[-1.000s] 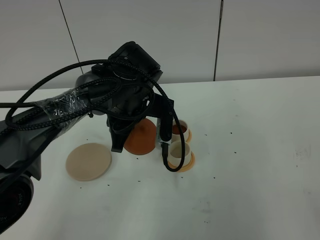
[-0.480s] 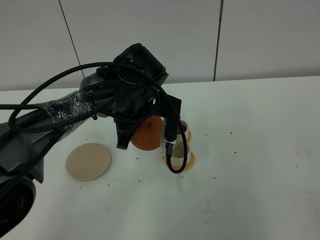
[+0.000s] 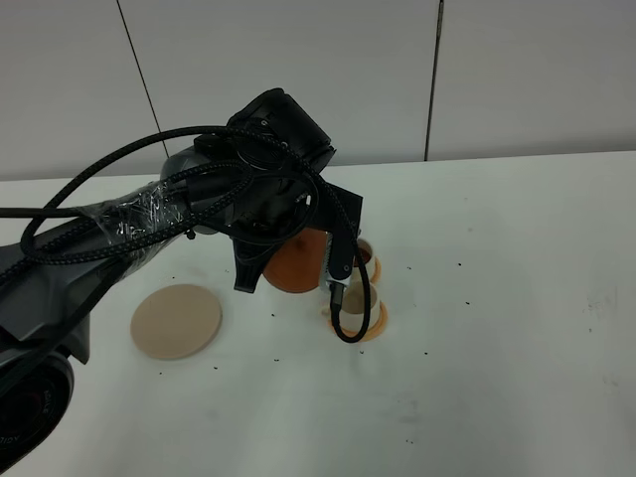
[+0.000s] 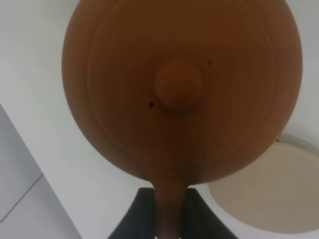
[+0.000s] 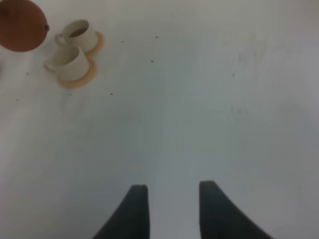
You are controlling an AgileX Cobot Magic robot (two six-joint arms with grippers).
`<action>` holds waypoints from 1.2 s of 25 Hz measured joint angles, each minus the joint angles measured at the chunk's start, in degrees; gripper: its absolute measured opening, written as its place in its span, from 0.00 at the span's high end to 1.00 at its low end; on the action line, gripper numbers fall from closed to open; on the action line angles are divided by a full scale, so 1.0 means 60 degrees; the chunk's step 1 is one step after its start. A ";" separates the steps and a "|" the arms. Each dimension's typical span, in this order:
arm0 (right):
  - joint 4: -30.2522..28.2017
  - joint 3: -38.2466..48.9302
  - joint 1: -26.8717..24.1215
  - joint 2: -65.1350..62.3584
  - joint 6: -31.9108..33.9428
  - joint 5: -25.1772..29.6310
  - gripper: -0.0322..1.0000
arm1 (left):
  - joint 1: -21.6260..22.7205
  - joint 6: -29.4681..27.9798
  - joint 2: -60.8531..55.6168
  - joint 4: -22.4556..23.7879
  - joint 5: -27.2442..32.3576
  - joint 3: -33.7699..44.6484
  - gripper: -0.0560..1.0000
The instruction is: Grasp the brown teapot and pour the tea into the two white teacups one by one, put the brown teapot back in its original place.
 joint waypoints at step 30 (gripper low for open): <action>0.0000 0.0000 0.0000 0.0000 0.0000 0.0000 0.74 | -0.0545 0.0472 0.0444 0.1279 -0.0294 0.0000 0.78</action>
